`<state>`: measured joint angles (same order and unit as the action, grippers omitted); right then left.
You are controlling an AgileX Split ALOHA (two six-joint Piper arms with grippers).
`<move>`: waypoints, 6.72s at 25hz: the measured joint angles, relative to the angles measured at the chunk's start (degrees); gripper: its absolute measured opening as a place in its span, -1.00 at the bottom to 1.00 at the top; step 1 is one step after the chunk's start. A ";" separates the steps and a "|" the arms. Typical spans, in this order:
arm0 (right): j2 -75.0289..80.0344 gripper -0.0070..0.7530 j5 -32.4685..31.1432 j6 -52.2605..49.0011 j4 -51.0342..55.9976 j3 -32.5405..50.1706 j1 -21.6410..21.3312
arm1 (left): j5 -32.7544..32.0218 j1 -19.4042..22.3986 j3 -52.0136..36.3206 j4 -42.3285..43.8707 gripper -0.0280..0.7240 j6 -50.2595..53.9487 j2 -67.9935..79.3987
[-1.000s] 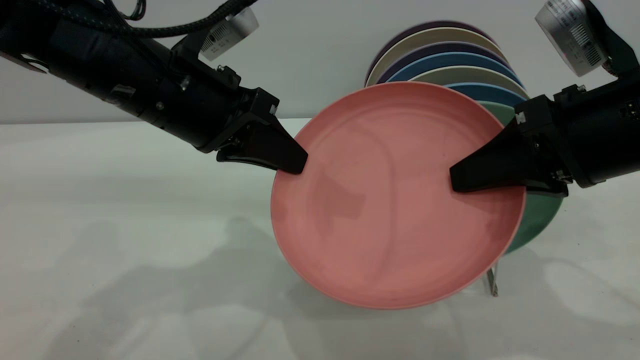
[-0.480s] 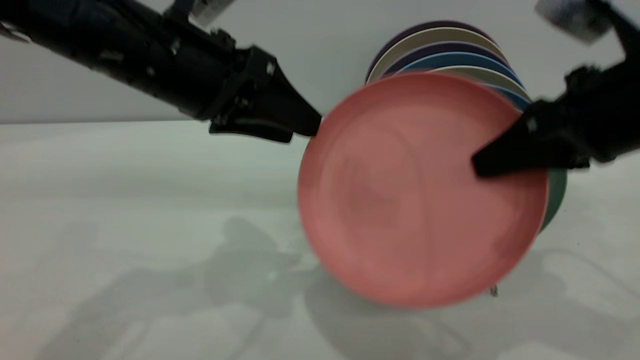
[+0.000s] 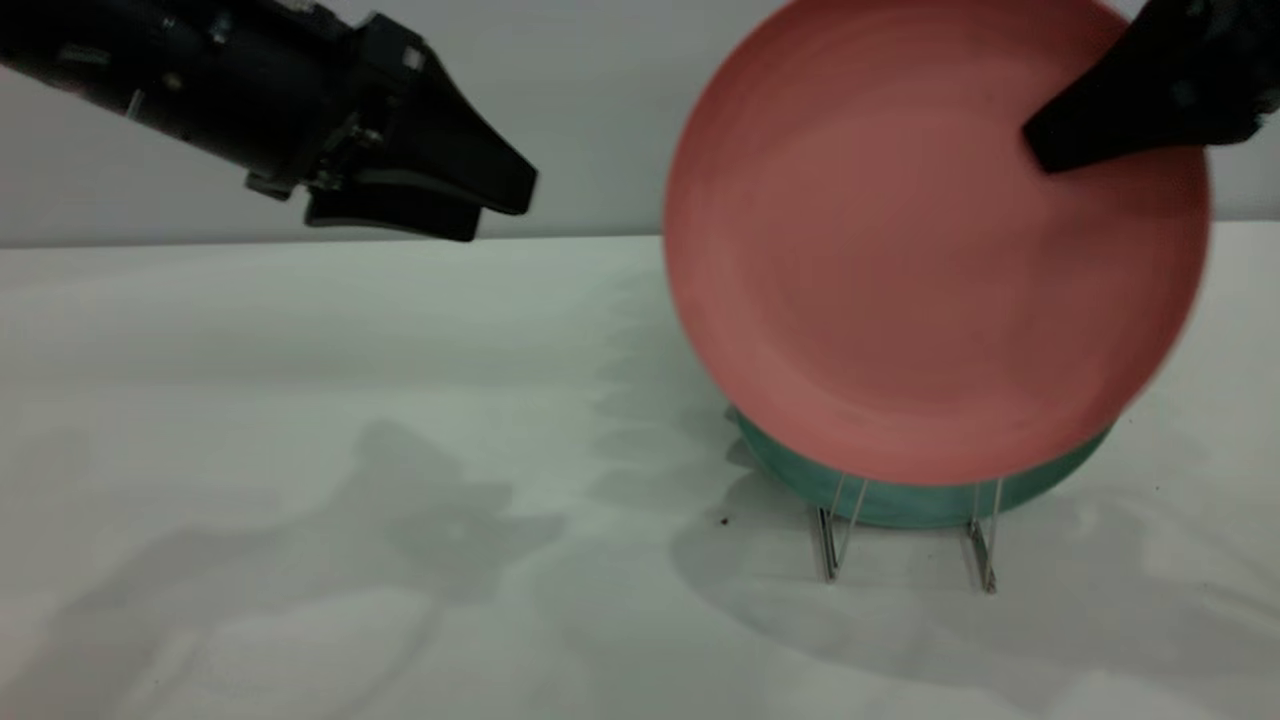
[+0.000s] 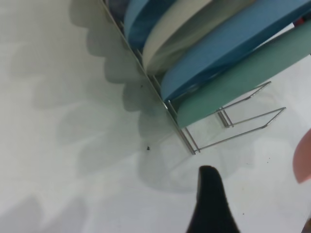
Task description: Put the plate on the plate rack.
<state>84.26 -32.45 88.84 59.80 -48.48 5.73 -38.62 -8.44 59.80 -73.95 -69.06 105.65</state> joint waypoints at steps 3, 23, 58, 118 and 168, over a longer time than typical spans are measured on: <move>-1.41 -0.75 0.46 0.07 -6.16 -0.56 0.00 | -0.89 1.21 0.00 0.06 0.52 0.01 0.00; -2.69 -0.75 4.20 14.40 -9.36 -4.14 0.00 | -1.10 1.46 0.00 0.11 0.46 0.07 -0.04; 6.76 -0.76 10.88 19.65 -7.47 -4.14 4.65 | -0.88 1.46 0.00 0.11 0.46 0.01 -0.06; 11.11 0.54 6.76 20.43 -6.12 -4.14 4.65 | -0.24 1.46 0.00 -0.83 0.32 -0.05 -0.11; -67.05 0.25 -29.16 -71.88 -49.78 17.71 4.65 | -14.67 5.98 -30.31 61.81 0.32 57.95 -100.07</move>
<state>17.22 -61.62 16.97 10.01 -30.77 10.38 -53.30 -2.46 29.49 -12.13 -11.11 5.58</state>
